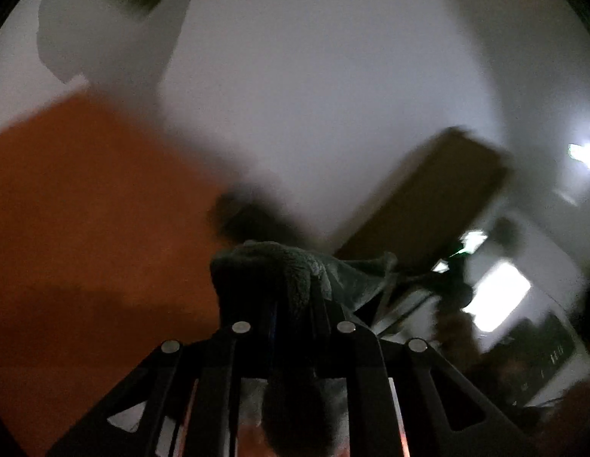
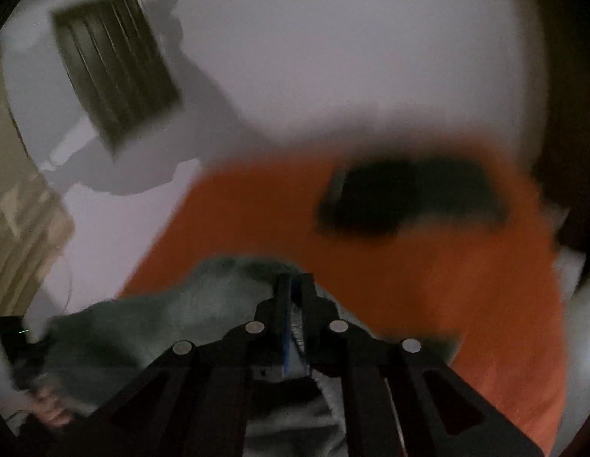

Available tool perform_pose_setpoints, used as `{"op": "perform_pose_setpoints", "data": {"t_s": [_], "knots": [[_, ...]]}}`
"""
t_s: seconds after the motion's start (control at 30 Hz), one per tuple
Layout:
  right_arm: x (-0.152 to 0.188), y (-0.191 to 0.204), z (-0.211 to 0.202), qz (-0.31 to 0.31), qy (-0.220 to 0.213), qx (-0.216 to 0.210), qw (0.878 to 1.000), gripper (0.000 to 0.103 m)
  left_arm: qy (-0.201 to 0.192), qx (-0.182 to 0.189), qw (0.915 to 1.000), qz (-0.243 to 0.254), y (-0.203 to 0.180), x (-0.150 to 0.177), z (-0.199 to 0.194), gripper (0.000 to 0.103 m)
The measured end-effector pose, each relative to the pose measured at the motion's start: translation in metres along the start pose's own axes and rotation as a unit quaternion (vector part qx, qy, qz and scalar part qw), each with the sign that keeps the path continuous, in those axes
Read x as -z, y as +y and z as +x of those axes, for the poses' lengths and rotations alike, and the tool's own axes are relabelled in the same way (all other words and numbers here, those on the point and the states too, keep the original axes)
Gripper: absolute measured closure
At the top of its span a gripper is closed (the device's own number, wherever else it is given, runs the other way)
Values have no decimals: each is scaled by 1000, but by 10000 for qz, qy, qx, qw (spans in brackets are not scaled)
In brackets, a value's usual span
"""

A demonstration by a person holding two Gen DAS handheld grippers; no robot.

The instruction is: Fold clothes

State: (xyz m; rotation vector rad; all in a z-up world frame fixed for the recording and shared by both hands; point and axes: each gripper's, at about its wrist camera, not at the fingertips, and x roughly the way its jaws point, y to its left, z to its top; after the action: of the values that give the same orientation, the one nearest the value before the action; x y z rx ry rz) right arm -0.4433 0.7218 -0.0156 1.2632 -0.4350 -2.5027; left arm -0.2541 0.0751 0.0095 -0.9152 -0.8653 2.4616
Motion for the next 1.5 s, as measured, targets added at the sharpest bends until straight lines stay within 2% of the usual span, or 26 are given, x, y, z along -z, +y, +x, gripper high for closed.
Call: {"op": "perform_pose_setpoints", "data": {"t_s": [0.1, 0.17, 0.23, 0.27, 0.3, 0.37, 0.4, 0.5, 0.6, 0.63, 0.67, 0.7, 0.73, 0.87, 1.0, 1.03, 1.13, 1.2, 1.23, 1.3, 1.33, 1.37, 1.4, 1.43, 1.47, 1.5], "knots": [[44, -36, 84, 413, 1113, -273, 9926, 97, 771, -944, 9921, -293, 79, 55, 33, 89], [75, -60, 97, 733, 1267, -198, 9890, 95, 978, -1252, 9857, -553, 123, 89, 36, 89], [106, -82, 96, 1100, 1263, -312, 9854, 65, 933, -1206, 9859, -695, 136, 101, 26, 89], [124, -91, 89, 1263, 1197, -380, 9840, 31, 905, -1182, 9859, -762, 142, 106, 21, 89], [141, -94, 81, 1341, 1143, -476, 9832, 17, 910, -1106, 9868, -757, 145, 107, 14, 89], [174, -91, 63, 1241, 1094, -599, 9844, 17, 1003, -1036, 9880, -554, 145, 107, 8, 89], [191, -94, 55, 1083, 1126, -457, 9867, 17, 1121, -1011, 9877, -418, 149, 107, 0, 89], [227, -97, 33, 448, 807, 496, 9945, 17, 1285, -997, 9864, -249, 144, 104, 2, 88], [242, -107, 51, 37, 960, 1222, 9878, 17, 1332, -962, 9856, -405, 155, 102, -5, 88], [238, -113, 55, 23, 880, 1397, 9863, 19, 1375, -948, 9847, -497, 157, 102, -2, 88], [234, -118, 59, 10, 799, 1572, 9843, 37, 1418, -934, 9837, -590, 158, 103, 1, 88], [229, -124, 63, -4, 719, 1745, 9820, 83, 1460, -920, 9826, -683, 160, 104, 3, 88], [225, -129, 66, -17, 638, 1918, 9793, 96, 1503, -907, 9814, -775, 162, 105, 6, 88], [170, -141, 9, 433, -722, 2235, 9711, 95, 1317, -1175, 9807, -846, 158, 101, 0, 89], [78, -128, -45, -237, -1566, 2499, 9552, 97, 1024, -1201, 9847, -745, 160, 75, -26, 90], [60, -120, -51, -521, -1700, 2594, 9493, 97, 954, -1222, 9855, -693, 160, 68, -32, 90], [0, -71, -57, -1531, -2215, 2998, 9152, 97, 479, -1234, 9891, -642, 164, 37, -63, 90], [-22, -40, -62, -1791, -2600, 3107, 8965, 97, -44, -1204, 9907, -637, 168, 10, -96, 90], [-32, -23, -60, -1808, -2709, 3063, 8945, 97, -248, -1230, 9900, -638, 172, 1, -111, 90], [-47, 0, -38, -1599, -2561, 2759, 9125, 96, -582, -1364, 9868, -649, 183, -15, -140, 90], [-56, -7, -20, -1488, -2186, 2587, 9291, 94, -579, -1458, 9853, -682, 191, -17, -148, 90], [-65, -14, -2, -1373, -1807, 2409, 9436, 86, -560, -1550, 9837, -717, 199, -19, -155, 90], [-75, -21, 17, -1256, -1424, 2226, 9562, 67, -451, -1688, 9816, -765, 208, -17, -157, 90], [-84, -28, 35, -1137, -1038, 2039, 9668, 55, -330, -1832, 9791, -815, 218, -14, -158, 90], [-84, -38, 53, -1015, -692, 1888, 9743, 46, -228, -1927, 9769, -891, 228, -8, -157, 90], [-74, -52, 71, -891, -392, 1778, 9792, 46, -125, -2024, 9742, -988, 237, -1, -154, 89]]}}
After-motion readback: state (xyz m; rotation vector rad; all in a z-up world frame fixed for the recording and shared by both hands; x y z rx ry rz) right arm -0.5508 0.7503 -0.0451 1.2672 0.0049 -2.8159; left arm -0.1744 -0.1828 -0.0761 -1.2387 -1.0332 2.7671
